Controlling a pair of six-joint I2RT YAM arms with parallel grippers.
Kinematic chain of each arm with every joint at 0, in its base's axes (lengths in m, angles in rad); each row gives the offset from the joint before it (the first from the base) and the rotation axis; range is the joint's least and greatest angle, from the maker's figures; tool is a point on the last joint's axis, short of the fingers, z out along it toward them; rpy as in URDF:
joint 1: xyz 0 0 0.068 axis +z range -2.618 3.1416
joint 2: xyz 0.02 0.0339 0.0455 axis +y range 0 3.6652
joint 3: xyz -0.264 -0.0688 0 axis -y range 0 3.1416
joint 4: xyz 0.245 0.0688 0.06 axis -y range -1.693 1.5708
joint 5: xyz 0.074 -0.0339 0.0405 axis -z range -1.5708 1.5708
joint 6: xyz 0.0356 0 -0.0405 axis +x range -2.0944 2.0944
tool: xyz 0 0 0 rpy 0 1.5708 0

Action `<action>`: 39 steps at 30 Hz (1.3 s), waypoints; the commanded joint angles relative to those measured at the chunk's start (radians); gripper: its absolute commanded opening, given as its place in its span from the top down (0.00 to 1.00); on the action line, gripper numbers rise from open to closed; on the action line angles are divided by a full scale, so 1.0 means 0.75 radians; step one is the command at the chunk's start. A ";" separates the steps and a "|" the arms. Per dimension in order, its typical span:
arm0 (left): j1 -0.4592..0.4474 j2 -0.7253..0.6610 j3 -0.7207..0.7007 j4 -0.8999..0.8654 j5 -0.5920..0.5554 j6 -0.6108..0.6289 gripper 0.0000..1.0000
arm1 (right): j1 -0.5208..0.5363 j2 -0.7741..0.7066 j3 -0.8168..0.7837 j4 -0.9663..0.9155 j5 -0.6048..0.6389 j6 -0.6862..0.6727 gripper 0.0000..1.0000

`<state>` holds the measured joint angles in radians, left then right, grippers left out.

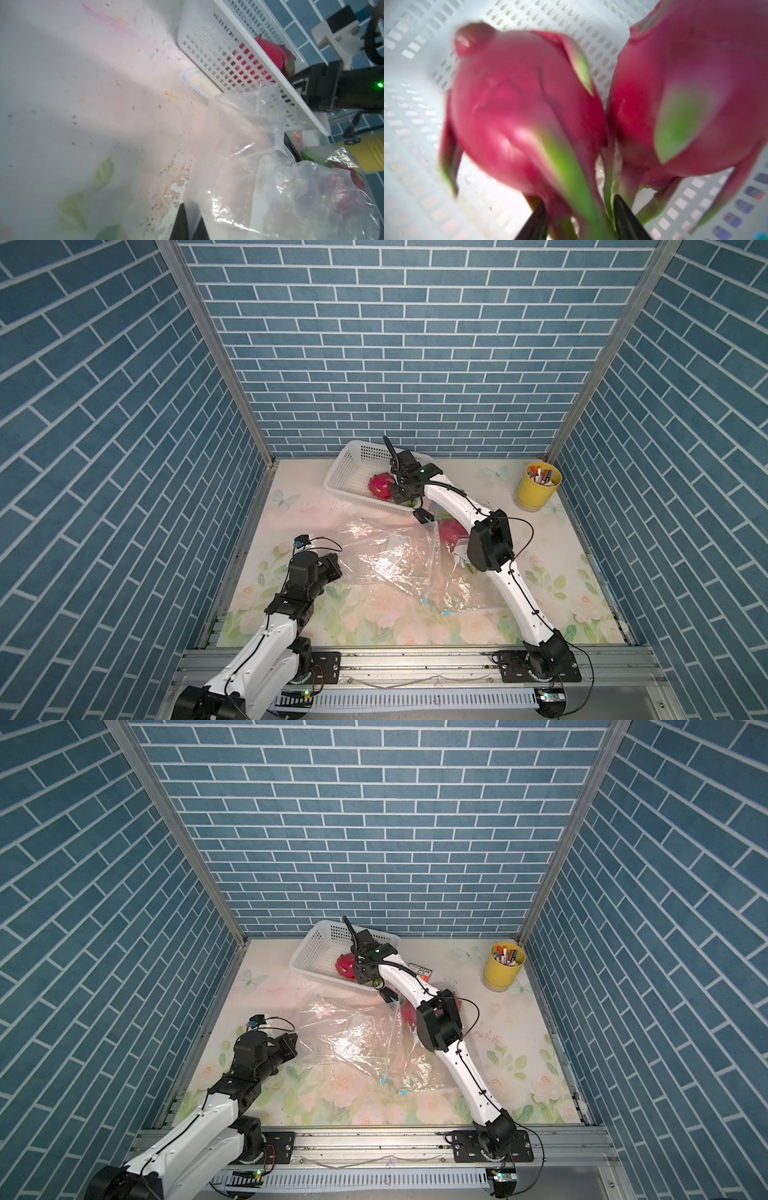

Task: Open the zip-top bag and take out the dragon fruit
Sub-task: Place the dragon fruit in the basket, then place the zipper food storage bag at the center of the board.

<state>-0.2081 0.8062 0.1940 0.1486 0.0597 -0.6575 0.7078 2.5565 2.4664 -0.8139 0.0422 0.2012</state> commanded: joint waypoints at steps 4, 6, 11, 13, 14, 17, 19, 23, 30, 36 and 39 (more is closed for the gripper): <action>0.001 -0.085 0.053 -0.059 -0.378 0.011 0.99 | 0.015 -0.362 -0.200 0.090 0.076 -0.079 0.35; 0.003 -0.116 0.057 -0.075 -0.547 -0.018 0.96 | 0.015 -0.469 -0.299 0.120 0.123 -0.097 0.33; 0.015 -0.205 0.006 -0.048 -0.888 -0.094 0.91 | 0.014 -0.775 -0.628 0.242 0.273 -0.113 0.32; 0.025 -0.253 -0.011 -0.032 -0.992 -0.086 0.89 | 0.014 -0.908 -0.798 0.319 0.340 -0.126 0.32; 0.033 -0.275 -0.019 -0.018 -1.043 -0.082 0.87 | 0.013 -0.987 -0.892 0.365 0.374 -0.131 0.30; 0.079 -0.290 -0.064 0.123 -1.132 -0.063 0.83 | -0.009 -1.186 -1.135 0.474 0.418 -0.110 0.23; 0.124 -0.254 -0.074 0.218 -1.136 -0.051 0.83 | -0.037 -1.289 -1.260 0.513 0.419 -0.072 0.15; 0.236 -0.041 -0.005 0.348 -1.095 0.011 0.91 | -0.106 -1.461 -1.498 0.543 0.398 0.045 0.01; 0.468 0.421 0.162 0.572 -0.928 -0.049 0.95 | -0.154 -1.687 -1.853 0.580 0.402 0.176 0.01; 0.550 0.753 0.536 0.377 -0.618 0.008 0.08 | -0.185 -1.777 -2.042 0.558 0.265 0.257 0.01; 0.551 0.773 0.618 0.294 -0.445 0.020 0.00 | -0.247 -1.798 -2.113 0.567 0.165 0.313 0.01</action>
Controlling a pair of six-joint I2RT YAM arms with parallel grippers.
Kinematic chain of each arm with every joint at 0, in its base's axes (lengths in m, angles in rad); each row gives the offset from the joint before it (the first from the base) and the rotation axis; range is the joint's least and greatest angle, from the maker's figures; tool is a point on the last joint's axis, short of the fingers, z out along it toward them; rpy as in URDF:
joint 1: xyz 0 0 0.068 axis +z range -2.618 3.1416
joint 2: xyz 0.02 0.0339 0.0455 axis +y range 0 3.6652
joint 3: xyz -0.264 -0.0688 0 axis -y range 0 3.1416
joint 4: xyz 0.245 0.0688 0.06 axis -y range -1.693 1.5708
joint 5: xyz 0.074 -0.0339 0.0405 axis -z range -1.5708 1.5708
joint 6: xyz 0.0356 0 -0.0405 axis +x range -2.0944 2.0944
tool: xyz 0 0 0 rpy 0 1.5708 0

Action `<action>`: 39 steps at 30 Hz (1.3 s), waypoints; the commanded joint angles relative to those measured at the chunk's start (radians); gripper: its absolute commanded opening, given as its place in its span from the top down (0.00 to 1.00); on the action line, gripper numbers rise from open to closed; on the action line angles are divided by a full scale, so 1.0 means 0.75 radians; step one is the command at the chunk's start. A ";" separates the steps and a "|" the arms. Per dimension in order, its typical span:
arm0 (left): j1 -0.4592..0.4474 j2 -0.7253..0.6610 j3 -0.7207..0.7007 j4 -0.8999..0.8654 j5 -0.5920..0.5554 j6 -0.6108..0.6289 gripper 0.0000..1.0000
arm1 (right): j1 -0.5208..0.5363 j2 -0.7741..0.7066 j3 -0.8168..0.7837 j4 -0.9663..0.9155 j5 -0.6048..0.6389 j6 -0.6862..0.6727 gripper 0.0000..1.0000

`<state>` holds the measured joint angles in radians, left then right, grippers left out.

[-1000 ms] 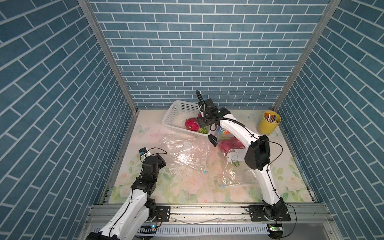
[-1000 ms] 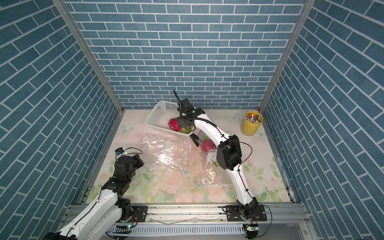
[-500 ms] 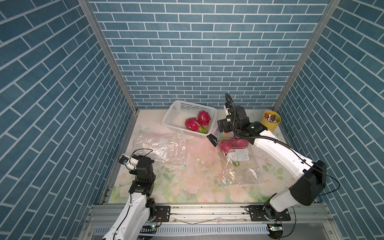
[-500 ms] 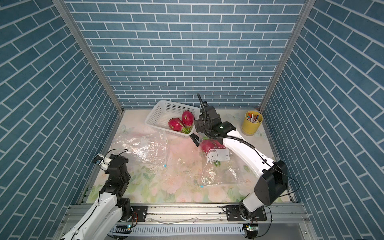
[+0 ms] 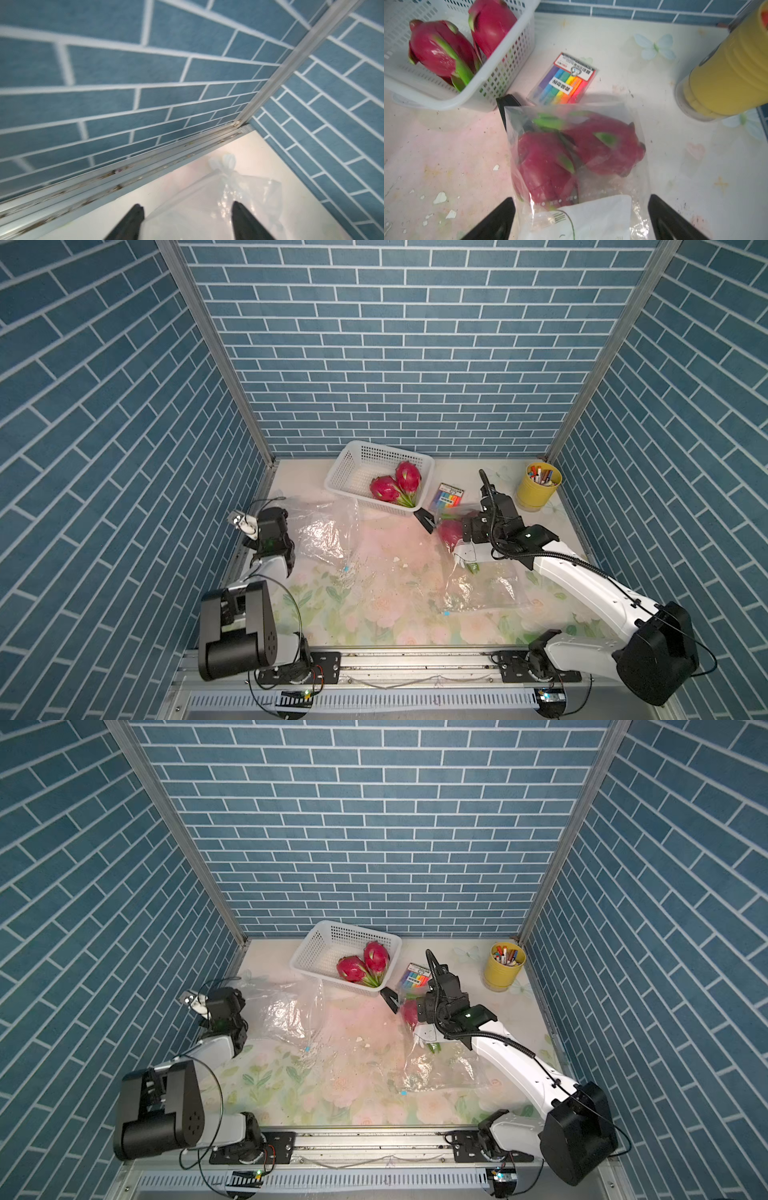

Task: Open the zip-top bag and take out the dragon fruit
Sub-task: Place the zipper food storage bag at the center of the board.

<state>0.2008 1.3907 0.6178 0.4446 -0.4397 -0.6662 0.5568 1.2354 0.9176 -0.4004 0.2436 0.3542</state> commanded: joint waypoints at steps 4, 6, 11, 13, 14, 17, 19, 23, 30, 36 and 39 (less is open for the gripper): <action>-0.005 -0.168 -0.045 -0.017 0.489 0.010 0.00 | -0.111 -0.063 -0.094 0.021 -0.114 0.127 0.01; -0.045 -0.258 -0.070 -0.044 0.584 0.026 0.00 | -0.159 -0.070 -0.104 0.013 -0.131 0.125 0.01; -0.314 -0.488 -0.047 -0.327 0.523 0.159 0.00 | -0.274 -0.087 -0.140 0.017 -0.183 0.125 0.01; -0.402 -0.582 -0.058 -0.425 0.444 0.183 0.00 | -0.295 -0.098 -0.153 0.021 -0.182 0.129 0.01; -0.444 -0.632 -0.060 -0.484 0.393 0.181 0.00 | -0.301 -0.104 -0.157 0.022 -0.183 0.132 0.01; -0.510 -0.748 -0.072 -0.575 0.339 0.193 0.00 | -0.309 -0.121 -0.172 0.033 -0.199 0.139 0.01; -0.513 -0.781 -0.059 -0.645 0.271 0.224 0.00 | -0.311 -0.120 -0.174 0.040 -0.223 0.145 0.01; -0.511 -0.789 -0.034 -0.724 0.073 0.231 0.00 | -0.309 -0.117 -0.185 0.046 -0.265 0.152 0.01; -0.510 -0.720 0.037 -0.706 0.111 0.244 0.00 | -0.309 -0.173 -0.211 0.020 -0.254 0.146 0.01; -0.616 -0.647 -0.028 -0.511 0.621 0.065 0.05 | -0.311 -0.157 -0.221 0.005 -0.246 0.154 0.01; -0.801 -0.595 -0.126 -0.340 0.696 -0.085 0.05 | -0.315 -0.144 -0.229 0.016 -0.232 0.169 0.01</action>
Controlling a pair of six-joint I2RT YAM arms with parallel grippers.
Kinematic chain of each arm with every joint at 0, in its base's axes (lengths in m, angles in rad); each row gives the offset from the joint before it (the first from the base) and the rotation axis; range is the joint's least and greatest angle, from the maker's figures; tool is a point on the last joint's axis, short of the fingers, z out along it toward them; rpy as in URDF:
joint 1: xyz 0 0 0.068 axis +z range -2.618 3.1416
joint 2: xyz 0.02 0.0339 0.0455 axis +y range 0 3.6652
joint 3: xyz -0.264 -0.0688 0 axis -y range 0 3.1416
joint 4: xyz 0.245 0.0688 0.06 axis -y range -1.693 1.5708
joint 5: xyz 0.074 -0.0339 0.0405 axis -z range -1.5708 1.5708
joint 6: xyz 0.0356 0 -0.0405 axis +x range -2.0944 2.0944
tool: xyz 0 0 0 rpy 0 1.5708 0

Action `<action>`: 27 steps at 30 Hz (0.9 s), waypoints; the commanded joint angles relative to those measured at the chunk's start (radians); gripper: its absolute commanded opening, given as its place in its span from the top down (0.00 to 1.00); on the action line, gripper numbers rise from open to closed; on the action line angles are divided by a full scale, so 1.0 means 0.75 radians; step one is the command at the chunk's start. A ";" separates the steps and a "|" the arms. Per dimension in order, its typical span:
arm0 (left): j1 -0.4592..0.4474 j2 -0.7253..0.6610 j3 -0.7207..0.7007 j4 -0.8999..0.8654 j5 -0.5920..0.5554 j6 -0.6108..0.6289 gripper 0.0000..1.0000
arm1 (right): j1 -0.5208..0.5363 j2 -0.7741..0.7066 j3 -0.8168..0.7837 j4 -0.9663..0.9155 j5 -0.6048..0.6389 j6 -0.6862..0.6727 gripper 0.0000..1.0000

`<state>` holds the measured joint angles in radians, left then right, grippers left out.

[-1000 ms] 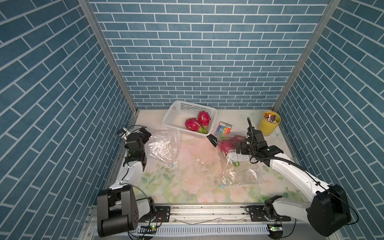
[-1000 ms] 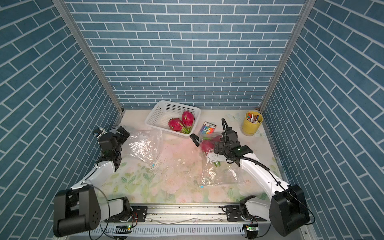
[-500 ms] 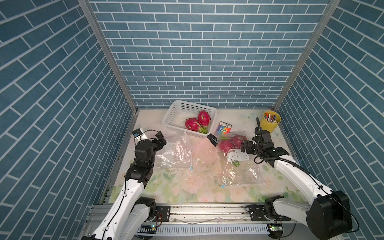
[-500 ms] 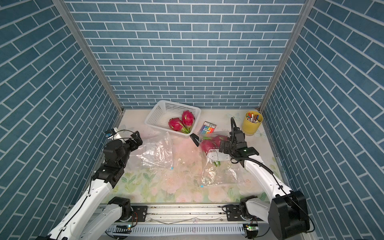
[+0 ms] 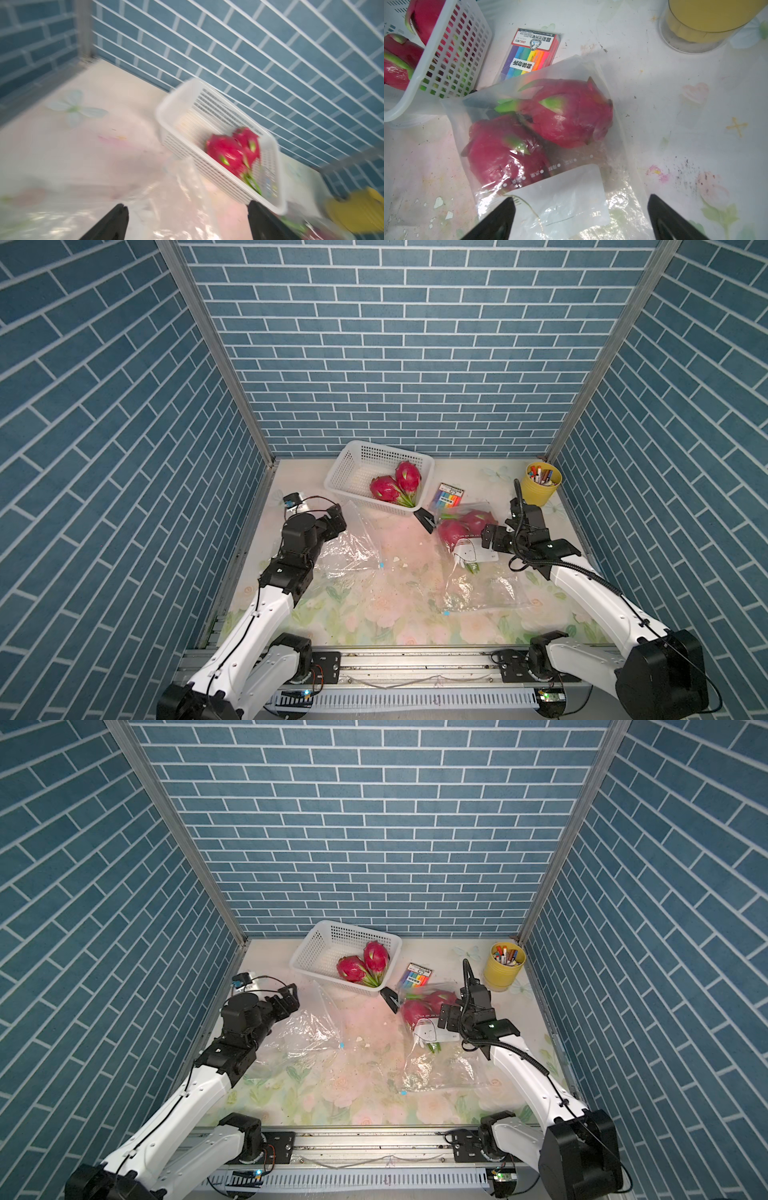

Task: Open the zip-top bag and take out the dragon fruit
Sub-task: Place the zipper food storage bag at the center of the board, then pick up the zipper food storage bag at the center of the board.

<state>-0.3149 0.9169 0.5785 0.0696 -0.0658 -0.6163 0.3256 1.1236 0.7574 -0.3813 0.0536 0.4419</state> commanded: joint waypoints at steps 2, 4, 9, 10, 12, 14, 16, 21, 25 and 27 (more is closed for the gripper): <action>-0.262 0.093 -0.133 0.303 0.218 -0.231 0.05 | -0.017 0.011 -0.018 -0.003 0.018 0.064 0.01; -0.394 0.184 -0.154 0.445 0.253 -0.267 0.05 | -0.028 0.015 -0.019 0.010 0.010 0.071 0.01; -0.637 0.534 -0.029 0.644 0.408 -0.189 0.05 | -0.046 0.009 -0.016 0.025 0.010 0.090 0.01; -0.671 0.620 0.014 0.664 0.463 -0.166 0.04 | -0.051 0.002 -0.016 0.026 0.013 0.092 0.01; -0.730 0.783 0.112 0.653 0.562 -0.112 0.06 | -0.058 -0.018 -0.018 0.020 0.026 0.094 0.01; -0.772 0.902 0.196 0.610 0.602 -0.067 0.07 | -0.062 -0.044 -0.026 0.010 0.036 0.094 0.01; -0.805 0.997 0.253 0.591 0.611 -0.036 0.07 | -0.066 -0.073 -0.037 -0.005 0.054 0.096 0.01; -0.861 1.213 0.416 0.479 0.624 0.034 0.23 | -0.076 -0.151 -0.051 -0.059 0.088 0.088 0.01; -0.867 1.338 0.506 0.445 0.643 0.053 0.60 | -0.080 -0.184 -0.045 -0.091 0.102 0.085 0.01; -0.867 1.346 0.535 0.415 0.623 0.066 0.83 | -0.083 -0.198 -0.042 -0.104 0.099 0.082 0.01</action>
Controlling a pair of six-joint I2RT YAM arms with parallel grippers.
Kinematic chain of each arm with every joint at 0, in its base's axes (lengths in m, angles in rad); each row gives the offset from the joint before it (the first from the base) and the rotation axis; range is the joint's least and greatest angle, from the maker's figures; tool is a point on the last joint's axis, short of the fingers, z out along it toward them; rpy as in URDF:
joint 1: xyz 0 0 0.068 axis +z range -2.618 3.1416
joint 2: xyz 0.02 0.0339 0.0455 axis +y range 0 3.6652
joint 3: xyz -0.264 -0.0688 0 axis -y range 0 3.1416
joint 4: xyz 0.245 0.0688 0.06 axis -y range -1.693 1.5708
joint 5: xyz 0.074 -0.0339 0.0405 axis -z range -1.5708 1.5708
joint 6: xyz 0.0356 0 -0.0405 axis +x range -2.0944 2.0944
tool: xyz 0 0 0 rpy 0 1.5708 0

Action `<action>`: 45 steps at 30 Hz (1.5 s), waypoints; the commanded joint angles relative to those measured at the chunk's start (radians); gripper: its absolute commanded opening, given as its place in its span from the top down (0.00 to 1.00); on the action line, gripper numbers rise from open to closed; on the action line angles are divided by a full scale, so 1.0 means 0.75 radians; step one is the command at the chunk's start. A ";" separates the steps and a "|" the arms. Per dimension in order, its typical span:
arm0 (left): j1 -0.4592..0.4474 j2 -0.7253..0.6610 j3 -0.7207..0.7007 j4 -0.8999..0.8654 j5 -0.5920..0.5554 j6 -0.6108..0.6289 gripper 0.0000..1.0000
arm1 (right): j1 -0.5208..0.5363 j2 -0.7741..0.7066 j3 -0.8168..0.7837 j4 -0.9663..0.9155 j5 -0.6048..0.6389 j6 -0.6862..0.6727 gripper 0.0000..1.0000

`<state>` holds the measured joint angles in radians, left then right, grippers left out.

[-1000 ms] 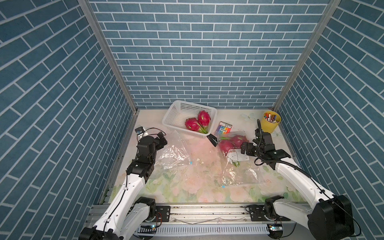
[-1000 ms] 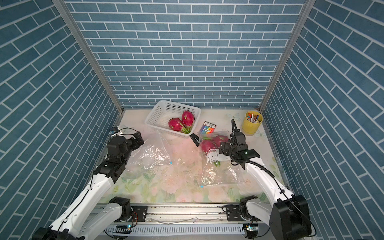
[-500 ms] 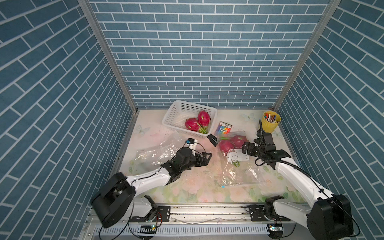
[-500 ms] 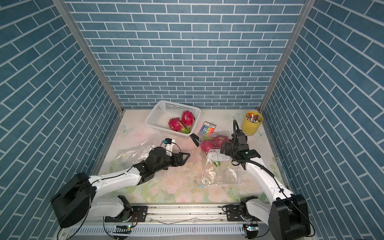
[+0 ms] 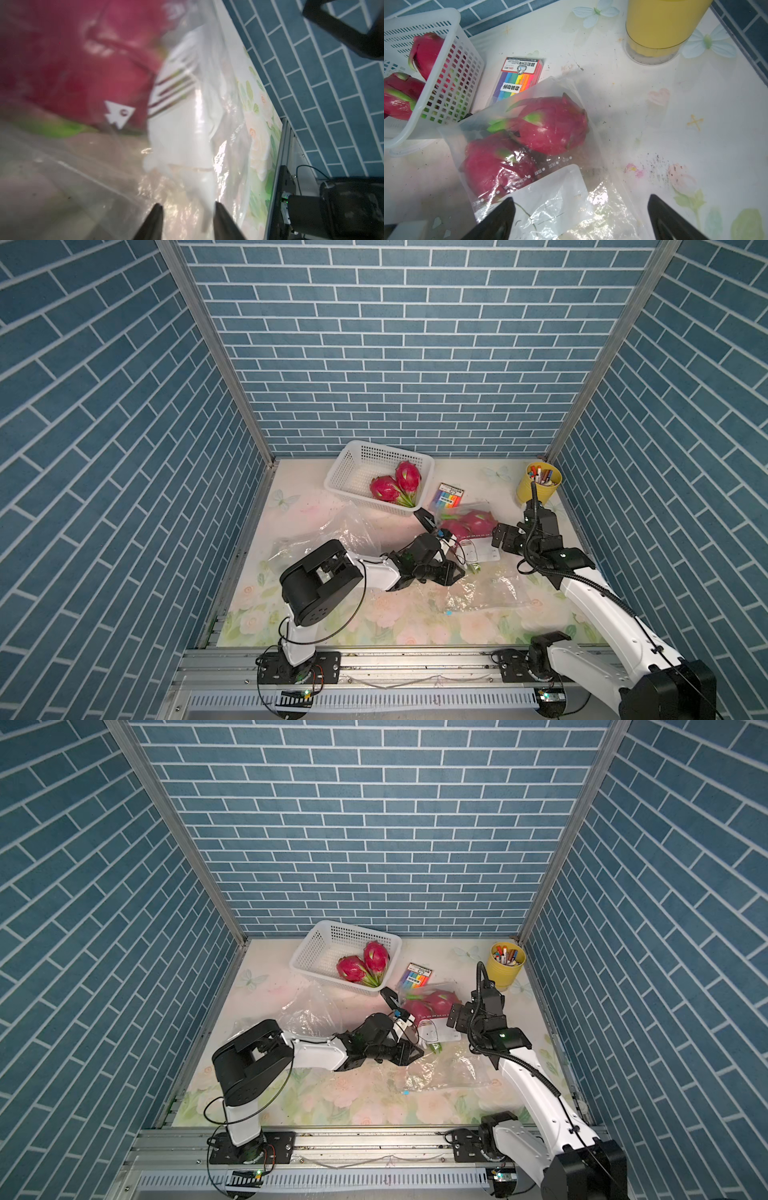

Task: Open the zip-top bag and take out the dragon fruit
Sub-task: Pick up the zipper food storage bag at the center of the board.

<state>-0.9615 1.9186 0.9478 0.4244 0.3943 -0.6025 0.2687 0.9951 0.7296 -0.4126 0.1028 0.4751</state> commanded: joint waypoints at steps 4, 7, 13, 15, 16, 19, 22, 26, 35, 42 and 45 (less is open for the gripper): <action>-0.004 -0.092 0.043 -0.099 -0.059 0.069 0.94 | -0.009 -0.050 -0.002 -0.072 -0.004 -0.001 0.02; -0.002 -0.208 0.020 -0.107 -0.079 0.067 0.98 | -0.009 -0.036 0.003 -0.078 -0.017 -0.027 0.02; 0.005 -0.438 -0.025 -0.141 -0.093 0.088 0.99 | -0.010 0.034 0.016 -0.039 -0.131 -0.040 0.04; 0.014 -0.503 -0.030 -0.168 -0.092 0.095 0.98 | -0.008 0.057 0.032 -0.035 -0.130 -0.048 0.04; 0.018 -0.541 -0.035 -0.180 -0.096 0.098 0.98 | -0.009 0.069 0.044 -0.032 -0.146 -0.052 0.04; 0.030 -0.650 -0.052 -0.202 -0.126 0.106 0.98 | -0.007 0.114 0.072 0.020 -0.284 -0.054 0.07; 0.047 -0.741 -0.081 -0.218 -0.199 0.114 0.98 | 0.010 0.185 0.103 0.083 -0.440 -0.041 0.12; 0.120 -0.798 -0.132 -0.244 -0.282 0.102 0.98 | 0.085 0.257 0.168 0.094 -0.463 -0.056 0.13; 0.320 -0.771 -0.188 -0.268 -0.236 0.103 0.96 | 0.208 0.211 0.365 -0.093 -0.386 -0.287 0.14; 0.363 -0.735 -0.107 -0.339 -0.197 0.179 0.95 | 0.347 0.174 0.582 -0.272 -0.377 -0.483 0.18; 0.370 -0.726 -0.084 -0.352 -0.180 0.193 0.95 | 0.429 0.197 0.687 -0.340 -0.392 -0.550 0.19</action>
<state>-0.6933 1.3655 0.8505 0.1776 0.2375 -0.4931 0.5529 1.1477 1.1831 -0.5781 -0.1814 0.1764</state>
